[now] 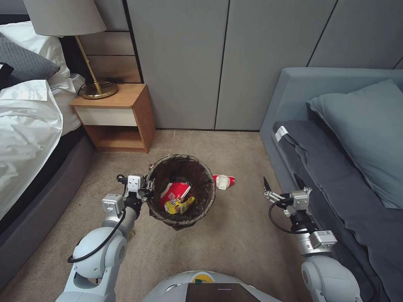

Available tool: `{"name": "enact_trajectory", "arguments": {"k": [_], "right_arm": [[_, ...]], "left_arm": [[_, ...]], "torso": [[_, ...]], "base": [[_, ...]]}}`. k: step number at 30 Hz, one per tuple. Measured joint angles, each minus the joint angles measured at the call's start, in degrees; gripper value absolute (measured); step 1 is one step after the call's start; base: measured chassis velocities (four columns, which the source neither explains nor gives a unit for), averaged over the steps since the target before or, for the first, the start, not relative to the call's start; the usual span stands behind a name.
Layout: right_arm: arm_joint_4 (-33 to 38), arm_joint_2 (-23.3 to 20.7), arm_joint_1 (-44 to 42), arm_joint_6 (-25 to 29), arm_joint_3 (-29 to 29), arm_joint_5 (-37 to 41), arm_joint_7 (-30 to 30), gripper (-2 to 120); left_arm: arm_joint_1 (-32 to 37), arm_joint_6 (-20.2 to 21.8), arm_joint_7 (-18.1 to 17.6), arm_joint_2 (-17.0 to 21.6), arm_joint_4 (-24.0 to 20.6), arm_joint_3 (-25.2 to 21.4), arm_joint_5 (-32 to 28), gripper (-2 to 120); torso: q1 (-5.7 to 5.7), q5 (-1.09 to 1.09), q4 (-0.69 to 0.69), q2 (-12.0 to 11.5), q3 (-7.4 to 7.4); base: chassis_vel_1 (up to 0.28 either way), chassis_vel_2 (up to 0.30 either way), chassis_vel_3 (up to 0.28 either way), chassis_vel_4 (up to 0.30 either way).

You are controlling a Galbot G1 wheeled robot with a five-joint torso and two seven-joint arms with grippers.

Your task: Pick up the trash bin, then pick up the garbage from the floor and place it into the trash bin.

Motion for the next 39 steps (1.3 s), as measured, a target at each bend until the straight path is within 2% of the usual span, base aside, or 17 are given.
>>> {"name": "enact_trajectory", "arguments": {"k": [39], "right_arm": [[-0.8,1.3,-1.4,0.9,0.6,0.7,-1.0,100]], "left_arm": [[0.3,-1.1,0.1,-0.2,0.1,0.2,0.7,7]], "torso": [[0.0,0.0,0.0,0.0,0.01]], "base": [[0.0,0.0,0.0,0.0]]}}
